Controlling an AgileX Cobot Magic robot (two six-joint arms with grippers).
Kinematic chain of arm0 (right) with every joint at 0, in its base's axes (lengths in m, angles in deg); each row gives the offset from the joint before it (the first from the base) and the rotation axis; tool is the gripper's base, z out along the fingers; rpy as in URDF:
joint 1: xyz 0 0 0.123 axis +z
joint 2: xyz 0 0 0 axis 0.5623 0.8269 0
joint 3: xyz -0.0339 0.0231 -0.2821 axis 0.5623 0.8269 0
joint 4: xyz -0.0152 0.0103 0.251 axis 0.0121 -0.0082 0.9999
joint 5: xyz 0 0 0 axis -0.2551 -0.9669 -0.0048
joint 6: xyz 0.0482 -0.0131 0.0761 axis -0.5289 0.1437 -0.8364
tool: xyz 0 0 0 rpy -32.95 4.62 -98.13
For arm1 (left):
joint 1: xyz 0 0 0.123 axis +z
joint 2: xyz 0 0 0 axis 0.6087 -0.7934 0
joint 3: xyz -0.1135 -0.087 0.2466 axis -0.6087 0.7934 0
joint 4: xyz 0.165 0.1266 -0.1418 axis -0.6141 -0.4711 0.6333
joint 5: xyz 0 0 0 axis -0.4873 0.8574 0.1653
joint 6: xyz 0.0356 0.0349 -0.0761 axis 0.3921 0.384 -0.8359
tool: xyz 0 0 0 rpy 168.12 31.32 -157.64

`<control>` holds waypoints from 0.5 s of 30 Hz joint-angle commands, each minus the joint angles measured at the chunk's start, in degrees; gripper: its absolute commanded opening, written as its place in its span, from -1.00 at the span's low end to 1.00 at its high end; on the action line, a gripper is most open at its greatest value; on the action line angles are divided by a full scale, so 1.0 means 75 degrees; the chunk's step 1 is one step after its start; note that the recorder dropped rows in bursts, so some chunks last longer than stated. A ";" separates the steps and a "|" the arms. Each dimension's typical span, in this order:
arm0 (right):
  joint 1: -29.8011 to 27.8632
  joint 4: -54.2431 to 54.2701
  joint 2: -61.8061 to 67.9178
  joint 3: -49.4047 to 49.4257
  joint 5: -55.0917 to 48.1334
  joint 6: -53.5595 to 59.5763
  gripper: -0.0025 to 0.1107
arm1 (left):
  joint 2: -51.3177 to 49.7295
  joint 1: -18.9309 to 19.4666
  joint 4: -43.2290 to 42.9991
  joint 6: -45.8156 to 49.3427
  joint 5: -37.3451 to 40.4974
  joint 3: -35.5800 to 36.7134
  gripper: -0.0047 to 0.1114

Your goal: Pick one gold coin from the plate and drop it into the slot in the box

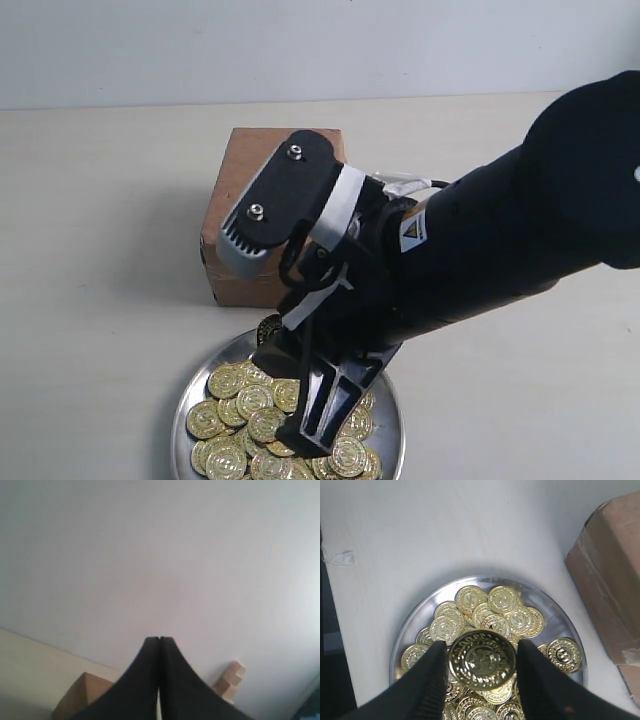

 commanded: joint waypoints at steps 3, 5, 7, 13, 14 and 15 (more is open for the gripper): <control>0.0009 -0.0011 -0.0327 -0.0042 0.0000 0.0235 -0.48 | -0.2194 -0.0052 -0.2723 -0.1500 -0.1981 -0.0911 -0.92; 0.0009 -0.0011 -0.0413 -0.0042 0.0000 0.0261 -0.48 | -0.2862 -0.0052 -0.3347 -0.1881 -0.2504 -0.1196 -0.92; 0.0009 -0.0011 -0.0513 -0.0042 0.0000 0.0261 -0.48 | -0.3582 -0.0052 -0.3843 -0.2273 -0.2980 -0.1475 -0.92; 0.0009 -0.0067 -0.0630 -0.0042 0.0000 0.0366 -0.48 | -0.5253 -0.0052 -0.4706 -0.2912 -0.4259 -0.2030 -0.92; 0.0009 -0.0084 -0.0630 -0.0042 0.0000 0.0366 -0.48 | -0.5401 -0.0052 -0.4845 -0.2937 -0.4462 -0.2103 -0.92; 0.0009 -0.0123 -0.0630 -0.0042 -0.0017 0.0366 -0.48 | -0.5563 -0.0052 -0.5074 -0.3029 -0.4634 -0.2208 -0.92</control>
